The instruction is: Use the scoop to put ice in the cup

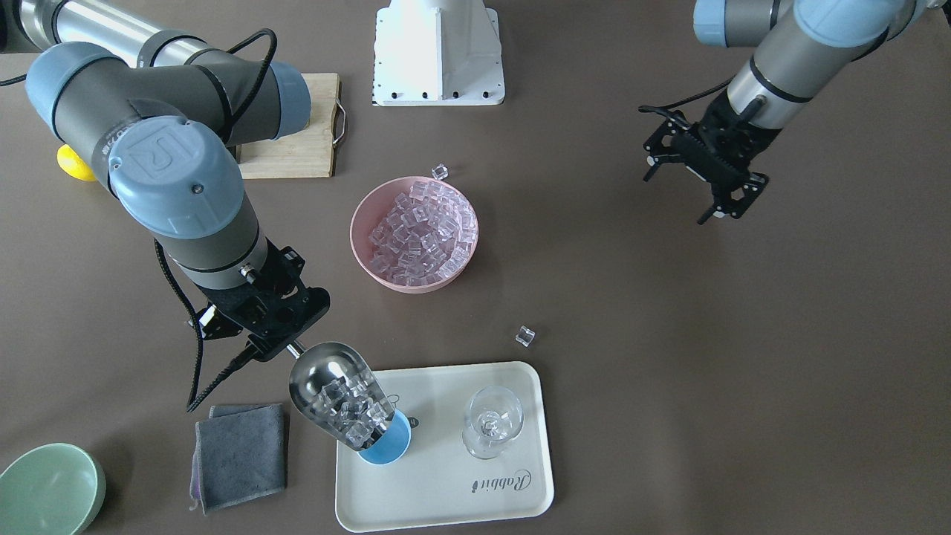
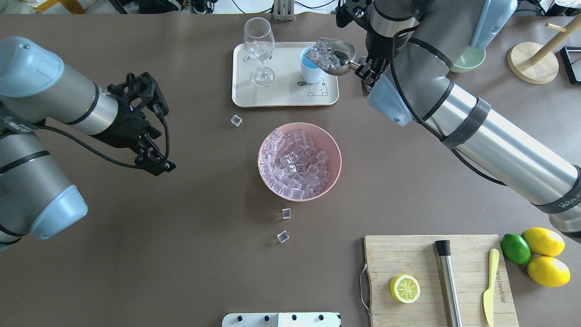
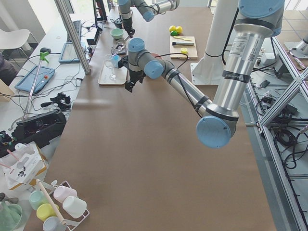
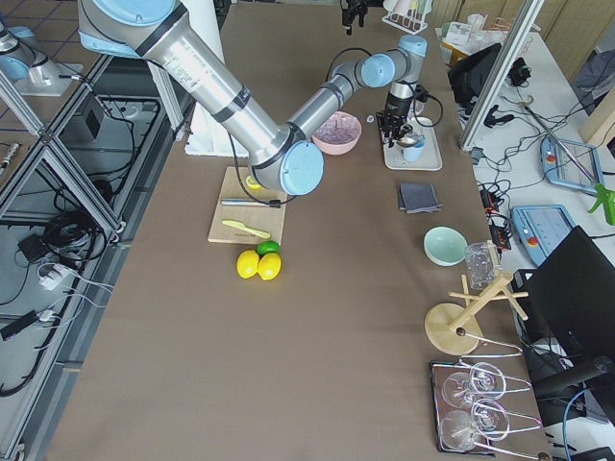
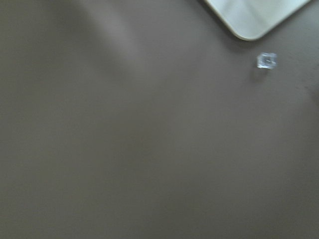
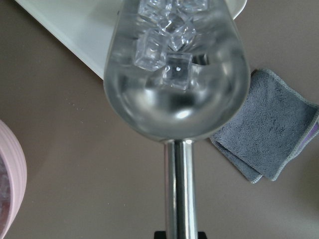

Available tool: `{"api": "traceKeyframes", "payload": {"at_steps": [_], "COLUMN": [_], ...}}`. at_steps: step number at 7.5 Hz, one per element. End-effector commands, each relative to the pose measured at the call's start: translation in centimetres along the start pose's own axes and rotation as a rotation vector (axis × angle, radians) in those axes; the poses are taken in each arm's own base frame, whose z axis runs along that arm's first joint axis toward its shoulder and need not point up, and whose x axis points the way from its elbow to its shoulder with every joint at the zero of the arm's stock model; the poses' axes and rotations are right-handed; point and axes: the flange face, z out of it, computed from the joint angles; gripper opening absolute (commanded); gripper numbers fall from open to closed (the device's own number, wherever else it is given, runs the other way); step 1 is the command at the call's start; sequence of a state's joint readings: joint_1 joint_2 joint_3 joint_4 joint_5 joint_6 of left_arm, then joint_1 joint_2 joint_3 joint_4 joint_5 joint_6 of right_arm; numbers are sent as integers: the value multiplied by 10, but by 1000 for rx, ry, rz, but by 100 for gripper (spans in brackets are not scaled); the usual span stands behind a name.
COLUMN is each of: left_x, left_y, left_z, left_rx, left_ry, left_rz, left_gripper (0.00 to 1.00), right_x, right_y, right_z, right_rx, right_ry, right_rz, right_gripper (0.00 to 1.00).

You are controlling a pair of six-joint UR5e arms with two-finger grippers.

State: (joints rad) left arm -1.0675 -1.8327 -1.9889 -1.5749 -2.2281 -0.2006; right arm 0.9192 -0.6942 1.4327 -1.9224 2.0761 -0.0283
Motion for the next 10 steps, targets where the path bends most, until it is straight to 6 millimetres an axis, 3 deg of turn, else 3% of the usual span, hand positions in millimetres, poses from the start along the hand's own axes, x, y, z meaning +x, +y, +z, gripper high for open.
{"api": "traceKeyframes", "payload": {"at_steps": [1,2,3,4,5,6,7,9,10], "left_x": [-153,-195,-242,-283,-300,-304,-305,-307,-306], "left_y": [80,124,161,185,200,217,232,236,238], "left_z": [-84,-103,-108,-103,-95,-86,-82,-93,-87], "left_rx": [32,38,23,-7,-48,-93,-110,-92,-87], "left_ry": [-168,-207,-233,-244,-242,-228,-221,-224,-161], "left_rz": [-340,-450,-565,-608,-494,-348,-309,-334,-369], "left_gripper": [100,100,100,100,99,99,99,99,99], "right_x": [2,2,3,1,-1,0,1,-1,-2], "right_y": [-19,-20,-21,-21,-22,-21,-20,-19,-14], "right_z": [-7,-12,-15,-20,-25,-24,-24,-28,-31], "right_rx": [-66,-96,-99,-118,-132,-143,-152,-161,-151], "right_ry": [2,6,7,5,7,17,18,24,30], "right_rz": [2,-24,-27,-36,-45,-43,-51,-56,-59], "right_gripper": [0,0,0,0,0,0,0,0,0]}}
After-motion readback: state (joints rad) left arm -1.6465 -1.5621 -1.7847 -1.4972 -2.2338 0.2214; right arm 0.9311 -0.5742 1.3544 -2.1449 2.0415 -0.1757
